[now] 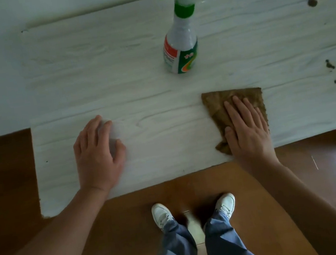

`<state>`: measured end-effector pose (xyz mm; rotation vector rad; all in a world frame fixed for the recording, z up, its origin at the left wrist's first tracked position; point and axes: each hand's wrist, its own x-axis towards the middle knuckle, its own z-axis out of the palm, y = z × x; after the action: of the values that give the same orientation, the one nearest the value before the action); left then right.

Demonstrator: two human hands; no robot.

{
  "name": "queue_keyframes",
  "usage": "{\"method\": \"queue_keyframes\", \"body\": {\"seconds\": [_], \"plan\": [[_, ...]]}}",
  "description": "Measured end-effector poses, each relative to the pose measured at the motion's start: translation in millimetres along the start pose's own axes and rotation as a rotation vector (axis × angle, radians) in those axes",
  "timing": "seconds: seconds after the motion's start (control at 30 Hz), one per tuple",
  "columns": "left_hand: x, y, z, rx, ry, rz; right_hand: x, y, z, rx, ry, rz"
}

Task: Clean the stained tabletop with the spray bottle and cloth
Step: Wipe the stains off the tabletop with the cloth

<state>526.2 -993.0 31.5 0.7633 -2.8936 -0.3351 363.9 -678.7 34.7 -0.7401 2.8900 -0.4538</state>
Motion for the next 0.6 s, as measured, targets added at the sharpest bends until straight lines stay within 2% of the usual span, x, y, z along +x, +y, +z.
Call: {"method": "queue_keyframes", "body": {"seconds": [0.17, 0.33, 0.5, 0.6], "plan": [[-1, 8, -3, 0.011, -0.040, -0.029, -4, 42, -16, 0.000, 0.009, 0.099], [0, 57, -8, -0.030, -0.034, -0.089, -9, 61, -28, -0.007, -0.040, 0.054], [12, 171, 10, -0.096, -0.075, 0.184, -13, 89, -42, -0.010, -0.056, 0.079], [34, 234, 30, -0.092, -0.114, 0.269, -11, 118, -54, -0.004, -0.058, 0.136]]}}
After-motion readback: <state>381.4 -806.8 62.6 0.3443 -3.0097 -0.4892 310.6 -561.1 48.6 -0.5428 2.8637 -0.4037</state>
